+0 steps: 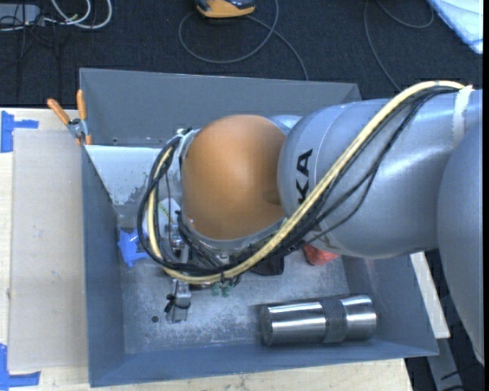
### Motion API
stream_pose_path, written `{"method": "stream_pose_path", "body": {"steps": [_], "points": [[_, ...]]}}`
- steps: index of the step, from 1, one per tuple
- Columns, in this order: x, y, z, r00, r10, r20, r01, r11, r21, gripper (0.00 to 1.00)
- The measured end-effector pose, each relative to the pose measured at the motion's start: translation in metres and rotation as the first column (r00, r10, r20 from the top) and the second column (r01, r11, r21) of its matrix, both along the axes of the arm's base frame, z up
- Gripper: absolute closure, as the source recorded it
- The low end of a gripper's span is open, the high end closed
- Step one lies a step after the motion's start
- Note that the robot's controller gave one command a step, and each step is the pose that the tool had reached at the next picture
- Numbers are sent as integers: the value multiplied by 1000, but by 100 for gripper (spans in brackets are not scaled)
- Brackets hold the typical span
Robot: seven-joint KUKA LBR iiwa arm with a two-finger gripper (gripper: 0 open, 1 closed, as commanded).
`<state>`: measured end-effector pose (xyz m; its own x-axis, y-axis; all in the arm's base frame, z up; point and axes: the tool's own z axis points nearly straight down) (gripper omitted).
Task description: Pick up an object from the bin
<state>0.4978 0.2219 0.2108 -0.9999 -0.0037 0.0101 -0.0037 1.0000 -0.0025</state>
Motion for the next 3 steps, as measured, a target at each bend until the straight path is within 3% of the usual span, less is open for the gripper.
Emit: {"method": "stream_pose_path", "body": {"steps": [1,2,3], "points": [[2,-1,5,1000,-5,8,5,1000,2,0],[12,-10,-47,1000,10,10,-10,1000,4,0],[18,-3,-82,1000,24,3,-24,1000,0,0]]}}
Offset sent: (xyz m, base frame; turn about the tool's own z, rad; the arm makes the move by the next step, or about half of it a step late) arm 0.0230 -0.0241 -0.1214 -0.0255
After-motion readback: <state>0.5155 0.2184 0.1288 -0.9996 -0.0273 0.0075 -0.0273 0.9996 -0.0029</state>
